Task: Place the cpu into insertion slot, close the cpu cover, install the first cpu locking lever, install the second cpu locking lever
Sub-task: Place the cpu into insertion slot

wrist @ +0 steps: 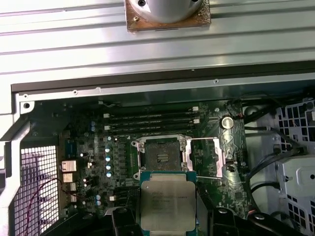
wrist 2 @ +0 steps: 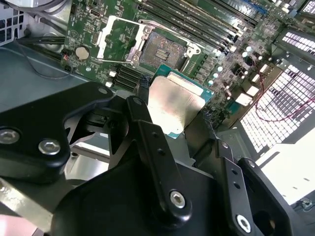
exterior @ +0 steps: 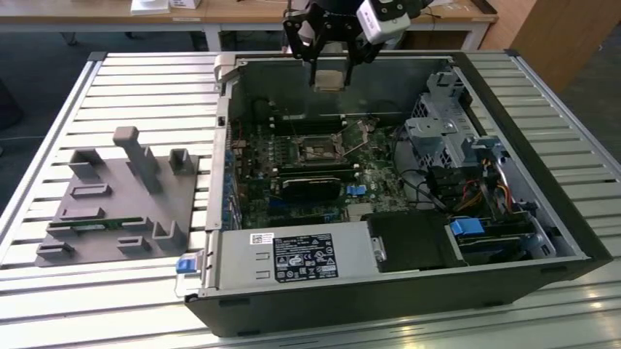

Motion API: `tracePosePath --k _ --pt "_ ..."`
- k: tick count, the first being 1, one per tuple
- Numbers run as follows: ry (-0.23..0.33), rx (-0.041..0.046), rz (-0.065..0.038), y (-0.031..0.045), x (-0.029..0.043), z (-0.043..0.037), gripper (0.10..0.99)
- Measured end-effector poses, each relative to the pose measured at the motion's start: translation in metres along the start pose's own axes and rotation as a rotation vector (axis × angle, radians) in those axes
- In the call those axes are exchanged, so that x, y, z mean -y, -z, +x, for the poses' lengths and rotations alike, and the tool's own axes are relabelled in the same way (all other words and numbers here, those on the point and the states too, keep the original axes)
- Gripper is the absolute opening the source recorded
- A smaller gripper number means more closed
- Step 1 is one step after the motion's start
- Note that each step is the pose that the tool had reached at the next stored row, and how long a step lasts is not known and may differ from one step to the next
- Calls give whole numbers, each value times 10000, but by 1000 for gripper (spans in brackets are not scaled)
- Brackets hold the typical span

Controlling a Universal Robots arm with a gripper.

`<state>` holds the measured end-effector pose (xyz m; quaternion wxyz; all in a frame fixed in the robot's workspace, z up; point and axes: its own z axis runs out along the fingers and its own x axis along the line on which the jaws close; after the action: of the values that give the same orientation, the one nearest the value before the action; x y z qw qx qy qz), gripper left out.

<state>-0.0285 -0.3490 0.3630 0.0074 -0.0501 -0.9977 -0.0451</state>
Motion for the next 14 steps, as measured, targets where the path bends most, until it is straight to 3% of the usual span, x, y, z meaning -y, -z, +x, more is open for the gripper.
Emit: tracePosePath --k 14 --pt "-344 31 -7 0 1 10 537"
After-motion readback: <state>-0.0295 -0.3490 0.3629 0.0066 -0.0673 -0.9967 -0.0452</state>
